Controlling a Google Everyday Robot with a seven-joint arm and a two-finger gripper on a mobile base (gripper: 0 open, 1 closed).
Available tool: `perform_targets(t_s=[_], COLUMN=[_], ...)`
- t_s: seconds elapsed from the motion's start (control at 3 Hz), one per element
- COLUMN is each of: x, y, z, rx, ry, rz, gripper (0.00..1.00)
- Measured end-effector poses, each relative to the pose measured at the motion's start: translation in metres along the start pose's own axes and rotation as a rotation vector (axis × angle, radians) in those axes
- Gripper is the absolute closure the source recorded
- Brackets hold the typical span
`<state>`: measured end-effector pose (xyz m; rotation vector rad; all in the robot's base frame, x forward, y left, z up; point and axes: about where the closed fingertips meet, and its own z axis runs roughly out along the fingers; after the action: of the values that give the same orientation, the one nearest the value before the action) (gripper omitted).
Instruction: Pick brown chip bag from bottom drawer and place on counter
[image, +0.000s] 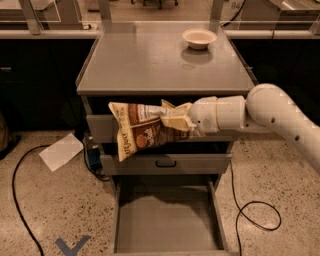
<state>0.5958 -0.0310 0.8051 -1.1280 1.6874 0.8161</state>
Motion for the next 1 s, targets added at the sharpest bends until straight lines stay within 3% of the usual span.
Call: perform_targets(t_s=[0.67, 1.0], x=[-0.125, -0.189], y=[-0.025, -0.051], z=[-0.033, -0.046], rx=[-0.015, 0.006], ry=[-0.069, -0.131], rz=[-0.126, -0.192], gripper=[1.00, 1.00])
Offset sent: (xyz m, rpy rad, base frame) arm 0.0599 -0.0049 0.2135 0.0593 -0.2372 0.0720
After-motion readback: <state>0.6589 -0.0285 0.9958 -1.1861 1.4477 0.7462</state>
